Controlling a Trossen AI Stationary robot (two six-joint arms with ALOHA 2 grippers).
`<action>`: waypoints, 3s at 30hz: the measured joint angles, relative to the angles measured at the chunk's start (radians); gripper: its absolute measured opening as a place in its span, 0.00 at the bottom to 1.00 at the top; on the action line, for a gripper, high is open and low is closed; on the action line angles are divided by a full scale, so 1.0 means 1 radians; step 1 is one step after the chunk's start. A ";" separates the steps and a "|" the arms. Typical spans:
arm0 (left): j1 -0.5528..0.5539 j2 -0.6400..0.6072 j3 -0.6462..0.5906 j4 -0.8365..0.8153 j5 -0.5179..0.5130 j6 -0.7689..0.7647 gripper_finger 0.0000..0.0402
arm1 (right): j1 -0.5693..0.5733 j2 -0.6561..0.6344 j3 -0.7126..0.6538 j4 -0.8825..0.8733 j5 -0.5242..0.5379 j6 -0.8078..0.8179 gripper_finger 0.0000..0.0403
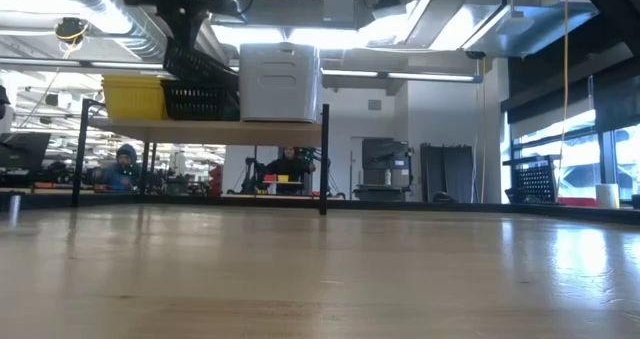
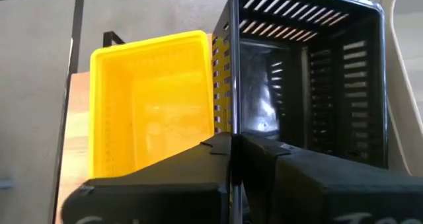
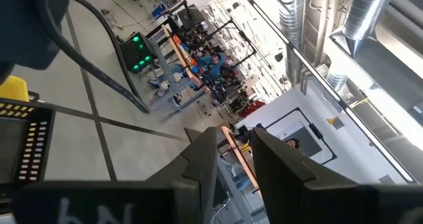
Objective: Stack baskets on shelf by color
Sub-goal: Stack the black bin on top of the other black bin on the shelf
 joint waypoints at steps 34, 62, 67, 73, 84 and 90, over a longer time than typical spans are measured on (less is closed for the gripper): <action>0.019 -0.002 0.072 -0.048 0.083 0.152 0.13 | 0.005 0.000 0.000 0.039 0.000 0.003 0.25; 0.061 -0.001 0.022 -0.011 0.127 0.183 0.11 | 0.006 0.000 0.000 0.045 -0.002 0.004 0.25; 0.061 0.025 0.022 -0.012 0.130 0.183 0.11 | 0.006 0.000 0.000 0.045 -0.001 0.004 0.25; 0.061 0.074 0.022 -0.028 0.130 0.189 0.11 | 0.006 0.000 0.000 0.045 -0.001 0.004 0.25; 0.060 0.108 0.022 -0.028 0.123 0.225 0.11 | 0.006 0.000 0.000 0.045 -0.001 0.004 0.25; 0.058 0.063 0.070 -0.028 0.094 0.236 0.11 | 0.006 0.000 0.000 0.048 -0.001 0.004 0.25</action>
